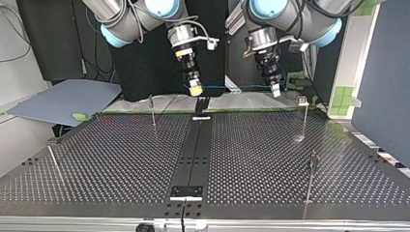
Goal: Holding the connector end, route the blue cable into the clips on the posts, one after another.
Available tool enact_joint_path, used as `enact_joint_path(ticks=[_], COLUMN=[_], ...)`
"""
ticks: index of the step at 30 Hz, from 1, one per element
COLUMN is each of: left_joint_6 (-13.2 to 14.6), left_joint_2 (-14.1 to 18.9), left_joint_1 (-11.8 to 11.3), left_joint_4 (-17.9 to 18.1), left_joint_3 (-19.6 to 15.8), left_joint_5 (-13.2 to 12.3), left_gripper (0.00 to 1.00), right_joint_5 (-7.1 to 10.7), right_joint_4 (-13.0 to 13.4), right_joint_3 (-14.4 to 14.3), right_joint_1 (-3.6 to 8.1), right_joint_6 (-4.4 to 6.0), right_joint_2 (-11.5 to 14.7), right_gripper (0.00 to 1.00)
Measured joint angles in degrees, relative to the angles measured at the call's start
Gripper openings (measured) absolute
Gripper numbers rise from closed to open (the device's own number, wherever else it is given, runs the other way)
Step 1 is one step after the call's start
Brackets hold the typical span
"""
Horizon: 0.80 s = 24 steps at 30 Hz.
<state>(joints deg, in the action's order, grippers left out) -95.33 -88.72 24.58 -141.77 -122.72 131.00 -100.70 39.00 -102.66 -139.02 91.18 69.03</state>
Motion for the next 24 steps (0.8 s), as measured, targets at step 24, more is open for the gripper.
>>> enact_joint_path(ticks=[24], left_joint_6=[-0.3], left_joint_2=[9.3], left_joint_1=[-3.9], left_joint_4=[-6.4], left_joint_3=[5.9], left_joint_5=[-0.5], left_gripper=[0.00], right_joint_5=[3.20], right_joint_4=[-10.3], right_joint_3=[13.2], right_joint_1=[-0.75], right_joint_6=[0.22], right_joint_2=[-0.1], right_gripper=[0.00])
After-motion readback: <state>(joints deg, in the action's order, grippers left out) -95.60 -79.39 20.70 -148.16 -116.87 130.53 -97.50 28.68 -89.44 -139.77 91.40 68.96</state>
